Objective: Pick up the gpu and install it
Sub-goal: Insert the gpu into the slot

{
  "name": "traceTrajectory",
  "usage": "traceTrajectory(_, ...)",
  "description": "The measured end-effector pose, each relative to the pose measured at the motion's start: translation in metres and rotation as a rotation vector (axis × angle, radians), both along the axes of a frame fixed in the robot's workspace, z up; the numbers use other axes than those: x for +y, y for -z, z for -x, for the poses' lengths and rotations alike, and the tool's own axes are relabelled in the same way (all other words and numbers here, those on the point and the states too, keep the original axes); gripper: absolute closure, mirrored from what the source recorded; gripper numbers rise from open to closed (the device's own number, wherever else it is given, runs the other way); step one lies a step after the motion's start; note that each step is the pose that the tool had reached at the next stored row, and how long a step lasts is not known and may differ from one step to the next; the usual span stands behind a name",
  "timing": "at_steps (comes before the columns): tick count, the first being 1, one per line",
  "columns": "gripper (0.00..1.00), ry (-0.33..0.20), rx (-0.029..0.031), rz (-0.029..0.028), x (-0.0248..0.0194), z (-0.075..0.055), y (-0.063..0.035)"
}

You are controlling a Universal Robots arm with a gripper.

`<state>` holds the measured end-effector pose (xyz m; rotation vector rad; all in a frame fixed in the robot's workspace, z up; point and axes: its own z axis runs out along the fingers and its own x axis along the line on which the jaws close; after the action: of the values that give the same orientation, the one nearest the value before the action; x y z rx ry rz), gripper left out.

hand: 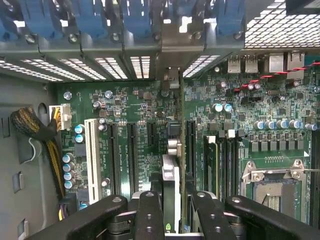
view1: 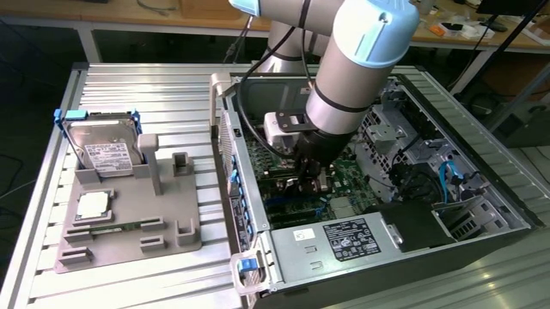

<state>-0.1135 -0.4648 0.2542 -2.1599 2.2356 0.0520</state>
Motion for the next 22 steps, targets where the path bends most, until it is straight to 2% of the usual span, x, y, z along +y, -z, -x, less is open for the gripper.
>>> traceTrajectory(8,0.73,0.000,-0.0001,-0.0009,0.0001,0.004,0.0000)
traceTrajectory(10,0.73,0.000,0.0000,-0.0023,0.0043,0.011,0.0000)
traceTrajectory(11,0.73,0.000,0.0004,-0.0022,0.0042,0.011,0.0000)
traceTrajectory(12,0.73,0.001,0.0062,-0.0022,0.0042,0.007,0.0000)
traceTrajectory(13,0.73,0.001,0.0071,-0.0028,0.0043,0.007,-0.0053)
traceTrajectory(14,0.73,0.001,0.0070,-0.0045,0.0042,0.007,-0.0036)
traceTrajectory(15,0.73,0.001,0.0095,-0.0048,0.0032,0.007,-0.0028)
traceTrajectory(16,0.73,0.003,0.0158,-0.0047,0.0027,0.005,-0.0028)
traceTrajectory(22,0.73,0.003,0.0159,-0.0032,0.0015,0.009,0.0033)
